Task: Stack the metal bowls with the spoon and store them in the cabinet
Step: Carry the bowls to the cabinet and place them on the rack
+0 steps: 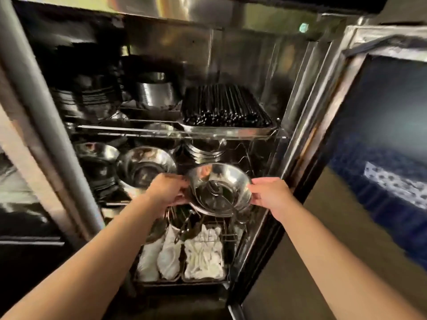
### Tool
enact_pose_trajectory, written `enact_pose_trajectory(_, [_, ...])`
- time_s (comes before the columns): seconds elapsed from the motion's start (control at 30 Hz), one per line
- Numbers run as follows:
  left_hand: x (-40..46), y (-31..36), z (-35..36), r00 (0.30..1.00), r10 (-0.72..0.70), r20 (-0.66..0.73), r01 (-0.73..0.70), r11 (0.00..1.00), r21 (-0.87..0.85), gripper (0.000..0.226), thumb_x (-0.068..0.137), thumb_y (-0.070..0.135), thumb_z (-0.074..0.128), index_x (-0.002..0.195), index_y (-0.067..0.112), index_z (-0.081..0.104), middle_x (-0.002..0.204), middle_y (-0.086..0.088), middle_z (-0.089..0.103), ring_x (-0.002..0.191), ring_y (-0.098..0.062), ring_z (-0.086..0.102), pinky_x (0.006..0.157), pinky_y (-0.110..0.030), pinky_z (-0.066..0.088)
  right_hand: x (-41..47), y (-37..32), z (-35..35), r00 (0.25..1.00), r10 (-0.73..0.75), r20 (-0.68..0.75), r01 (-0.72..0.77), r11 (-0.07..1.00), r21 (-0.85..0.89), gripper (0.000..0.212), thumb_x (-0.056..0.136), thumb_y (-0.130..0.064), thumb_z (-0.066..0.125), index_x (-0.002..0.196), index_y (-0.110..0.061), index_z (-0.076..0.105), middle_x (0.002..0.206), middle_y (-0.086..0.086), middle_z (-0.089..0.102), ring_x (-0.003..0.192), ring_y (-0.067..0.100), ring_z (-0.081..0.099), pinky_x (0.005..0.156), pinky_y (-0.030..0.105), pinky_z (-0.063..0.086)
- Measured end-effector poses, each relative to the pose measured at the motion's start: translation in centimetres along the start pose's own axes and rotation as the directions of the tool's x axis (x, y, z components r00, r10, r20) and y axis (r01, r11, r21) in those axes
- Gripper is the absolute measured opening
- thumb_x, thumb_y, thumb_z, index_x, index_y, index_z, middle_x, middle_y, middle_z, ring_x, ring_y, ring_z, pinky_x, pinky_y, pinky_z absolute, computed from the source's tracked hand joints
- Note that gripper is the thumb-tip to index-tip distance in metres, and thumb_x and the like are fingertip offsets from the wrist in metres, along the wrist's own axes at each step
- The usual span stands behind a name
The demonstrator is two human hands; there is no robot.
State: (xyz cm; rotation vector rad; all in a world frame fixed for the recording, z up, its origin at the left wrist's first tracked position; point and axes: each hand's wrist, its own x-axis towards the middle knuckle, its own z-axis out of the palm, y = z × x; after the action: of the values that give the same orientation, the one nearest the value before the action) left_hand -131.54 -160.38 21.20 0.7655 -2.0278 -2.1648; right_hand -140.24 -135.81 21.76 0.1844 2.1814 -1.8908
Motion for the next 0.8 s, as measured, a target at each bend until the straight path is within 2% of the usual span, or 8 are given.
enact_pose_trajectory(0.13, [5.9, 0.7, 1.6, 0.999, -0.011, 0.052, 0.010, 1.000, 0.015, 0.012, 0.086, 0.007, 0.072, 0.097, 0.001, 0.072, 0.097, -0.020, 0.076, 0.075, -0.025, 0.073, 0.060, -0.034, 0.063, 5.3, -0.5, 2.0, 0.994, -0.038, -0.101, 0.014, 0.973, -0.229, 0.037, 0.086, -0.015, 0.077, 0.116, 0.005, 0.067, 0.097, 0.020, 0.072, 0.083, 0.031, 0.072, 0.081, 0.049, 0.062])
enact_pose_trajectory(0.23, [9.0, 0.8, 2.4, 0.993, -0.068, 0.092, 0.058, 0.993, 0.105, 0.028, 0.087, 0.022, 0.074, 0.101, -0.003, 0.073, 0.104, -0.026, 0.075, 0.087, -0.031, 0.075, 0.081, -0.047, 0.063, 7.8, -0.4, 3.2, 0.992, 0.002, -0.126, -0.050, 0.921, -0.386, 0.040, 0.085, -0.031, 0.075, 0.109, -0.001, 0.064, 0.095, 0.013, 0.070, 0.085, 0.030, 0.071, 0.086, 0.053, 0.060])
enact_pose_trajectory(0.3, [10.5, 0.8, 2.8, 0.989, -0.087, 0.122, 0.071, 0.989, 0.133, 0.035, 0.089, 0.028, 0.073, 0.104, -0.004, 0.073, 0.102, -0.025, 0.075, 0.077, -0.027, 0.074, 0.072, -0.041, 0.064, 9.1, 0.0, 3.8, 0.987, 0.033, -0.156, -0.099, 0.892, -0.441, 0.046, 0.087, -0.035, 0.073, 0.119, -0.004, 0.064, 0.095, 0.008, 0.068, 0.079, 0.021, 0.066, 0.086, 0.048, 0.061])
enact_pose_trajectory(0.4, [12.1, 0.6, 3.4, 0.981, -0.116, 0.156, 0.093, 0.984, 0.149, 0.032, 0.092, 0.026, 0.070, 0.108, -0.001, 0.071, 0.101, -0.019, 0.077, 0.067, -0.019, 0.073, 0.052, -0.025, 0.058, 11.1, 0.5, 4.2, 0.980, 0.055, -0.192, -0.148, 0.846, -0.512, 0.053, 0.090, -0.038, 0.068, 0.132, -0.008, 0.059, 0.107, 0.009, 0.067, 0.099, 0.030, 0.067, 0.089, 0.045, 0.059])
enact_pose_trajectory(0.53, [13.7, 0.1, 3.9, 0.977, -0.144, 0.158, 0.112, 0.974, 0.196, 0.030, 0.096, 0.020, 0.060, 0.112, -0.004, 0.069, 0.114, -0.023, 0.073, 0.099, -0.032, 0.073, 0.075, -0.033, 0.062, 13.0, 1.0, 4.4, 0.975, 0.063, -0.214, -0.172, 0.822, -0.542, 0.041, 0.089, -0.036, 0.067, 0.117, -0.006, 0.064, 0.104, 0.011, 0.067, 0.100, 0.033, 0.067, 0.088, 0.045, 0.059])
enact_pose_trajectory(0.6, [14.1, 0.0, 4.1, 0.972, -0.154, 0.178, 0.116, 0.972, 0.207, 0.032, 0.097, 0.020, 0.058, 0.115, -0.005, 0.068, 0.112, -0.021, 0.074, 0.091, -0.026, 0.073, 0.068, -0.027, 0.058, 13.6, 1.1, 4.5, 0.975, 0.058, -0.214, -0.172, 0.806, -0.567, 0.042, 0.089, -0.035, 0.066, 0.118, -0.005, 0.063, 0.105, 0.011, 0.067, 0.099, 0.034, 0.068, 0.087, 0.045, 0.060])
enact_pose_trajectory(0.73, [14.6, -0.7, 4.6, 0.972, -0.167, 0.163, 0.137, 0.974, 0.183, 0.019, 0.099, 0.018, 0.057, 0.107, 0.004, 0.067, 0.086, -0.002, 0.069, 0.052, -0.001, 0.067, 0.047, -0.017, 0.052, 14.5, 1.6, 4.6, 0.975, 0.082, -0.209, -0.191, 0.793, -0.578, 0.047, 0.091, -0.032, 0.066, 0.129, -0.006, 0.059, 0.106, 0.009, 0.064, 0.098, 0.031, 0.066, 0.087, 0.046, 0.060])
enact_pose_trajectory(0.8, [14.5, -0.9, 4.8, 0.970, -0.169, 0.173, 0.134, 0.971, 0.196, 0.027, 0.098, 0.020, 0.057, 0.118, 0.002, 0.065, 0.101, -0.008, 0.074, 0.075, -0.008, 0.074, 0.060, -0.020, 0.057, 14.7, 1.8, 4.4, 0.977, 0.068, -0.203, -0.181, 0.769, -0.613, 0.039, 0.092, -0.031, 0.065, 0.121, -0.005, 0.062, 0.099, 0.007, 0.064, 0.090, 0.028, 0.066, 0.077, 0.040, 0.060])
